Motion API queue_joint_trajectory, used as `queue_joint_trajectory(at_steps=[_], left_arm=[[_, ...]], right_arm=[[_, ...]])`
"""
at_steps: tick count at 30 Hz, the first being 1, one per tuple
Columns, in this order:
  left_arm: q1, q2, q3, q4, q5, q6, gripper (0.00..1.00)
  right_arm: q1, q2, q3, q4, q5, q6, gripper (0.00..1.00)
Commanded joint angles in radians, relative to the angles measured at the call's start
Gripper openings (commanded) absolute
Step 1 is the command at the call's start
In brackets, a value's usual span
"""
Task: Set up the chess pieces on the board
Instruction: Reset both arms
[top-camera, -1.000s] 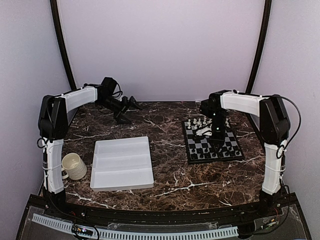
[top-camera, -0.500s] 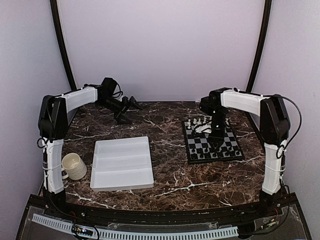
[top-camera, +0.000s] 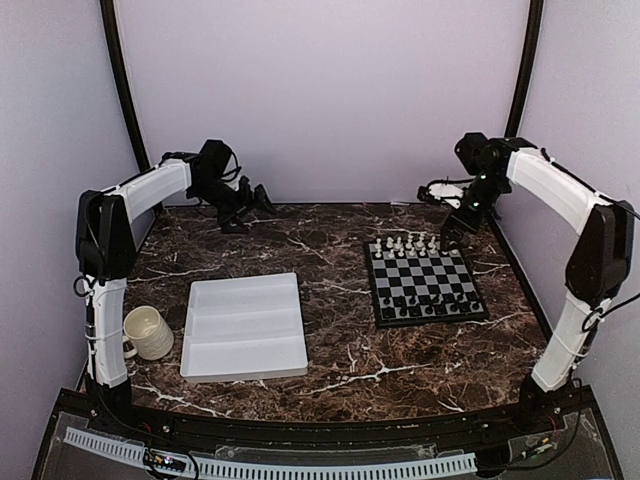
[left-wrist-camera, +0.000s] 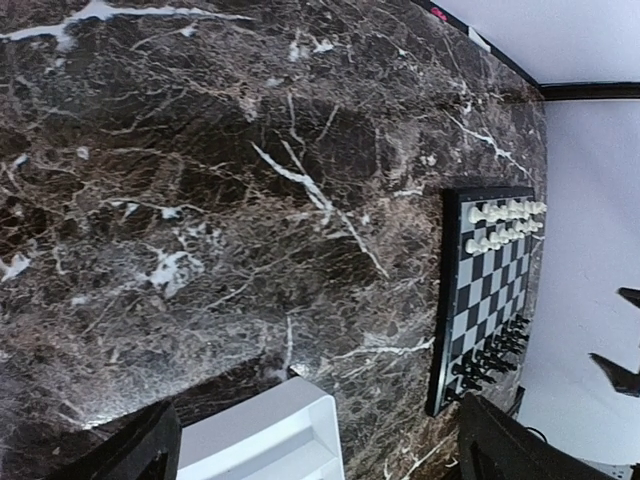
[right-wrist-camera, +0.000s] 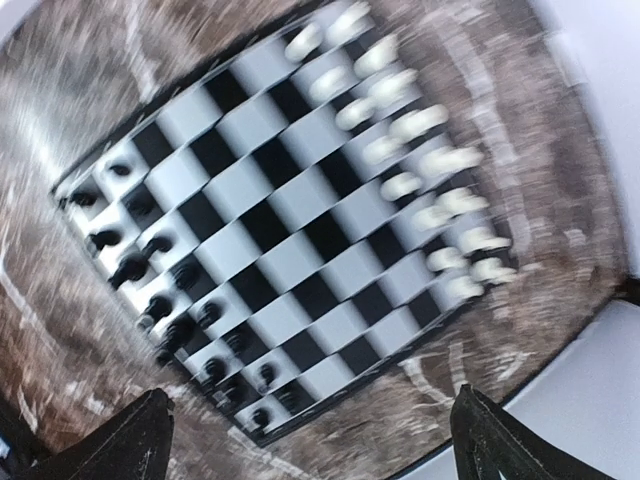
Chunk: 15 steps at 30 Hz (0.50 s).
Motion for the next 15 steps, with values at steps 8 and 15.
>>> queue_joint_trajectory(at_steps=[8, 15], left_arm=[[-0.071, -0.119, 0.168, -0.138, -0.436, 0.16, 0.99], [-0.185, -0.239, 0.091, 0.06, -0.721, 0.272, 0.99]], right_arm=[[-0.113, -0.388, -0.315, 0.816, 0.073, 0.443, 0.98], [-0.107, -0.47, -0.402, 1.005, 0.319, 0.651, 0.99]])
